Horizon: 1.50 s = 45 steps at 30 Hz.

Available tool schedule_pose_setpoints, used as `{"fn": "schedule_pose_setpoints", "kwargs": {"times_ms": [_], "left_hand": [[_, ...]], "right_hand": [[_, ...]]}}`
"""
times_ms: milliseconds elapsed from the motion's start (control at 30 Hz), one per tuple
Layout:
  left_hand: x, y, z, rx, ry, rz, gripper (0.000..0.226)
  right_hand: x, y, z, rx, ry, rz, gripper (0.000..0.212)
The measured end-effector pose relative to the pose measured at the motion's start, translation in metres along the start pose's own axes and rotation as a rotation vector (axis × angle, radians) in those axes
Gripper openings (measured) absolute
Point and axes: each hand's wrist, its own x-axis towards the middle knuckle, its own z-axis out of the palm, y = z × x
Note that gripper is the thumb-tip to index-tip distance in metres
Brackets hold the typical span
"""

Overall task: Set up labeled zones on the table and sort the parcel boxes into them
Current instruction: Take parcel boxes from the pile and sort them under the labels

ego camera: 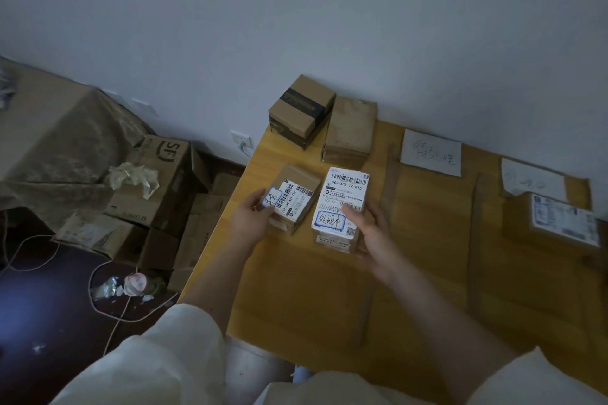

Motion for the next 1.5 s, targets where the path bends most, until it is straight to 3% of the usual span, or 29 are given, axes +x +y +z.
{"fn": "schedule_pose_setpoints", "kwargs": {"times_ms": [200,333,500,633,700,833,1167,1267,1400,1500], "left_hand": [[-0.012,0.013,0.011,0.035,0.055,-0.025,0.056],[-0.028,0.034,0.022,-0.003,0.149,0.157,0.047],[-0.054,0.062,0.042,-0.151,-0.147,0.163,0.044],[-0.072,0.068,0.054,-0.209,-0.478,0.077,0.075],[-0.079,0.069,0.059,-0.204,-0.568,0.077,0.084],[-0.088,0.071,0.066,-0.258,-0.626,0.06,0.066],[-0.101,0.077,0.077,-0.266,-0.677,0.046,0.053],[-0.105,0.08,0.08,-0.277,-0.68,0.046,0.044],[-0.108,0.081,0.087,-0.233,-0.688,0.048,0.043],[-0.112,0.078,0.097,-0.163,-0.722,0.031,0.046]], "right_hand": [[-0.011,-0.014,-0.02,-0.011,-0.048,-0.123,0.07],[-0.024,-0.024,-0.03,0.022,-0.076,-0.172,0.049],[-0.039,-0.033,-0.04,0.06,-0.083,-0.219,0.059],[-0.048,-0.036,-0.048,0.08,-0.102,-0.273,0.057],[-0.052,-0.037,-0.05,0.095,-0.096,-0.294,0.057],[-0.057,-0.036,-0.055,0.1,-0.091,-0.318,0.055],[-0.065,-0.034,-0.069,0.079,-0.065,-0.317,0.039],[-0.068,-0.035,-0.072,0.083,-0.058,-0.313,0.043],[-0.069,-0.032,-0.081,0.057,-0.026,-0.239,0.06],[-0.073,-0.028,-0.094,0.027,0.004,-0.139,0.05]]}}
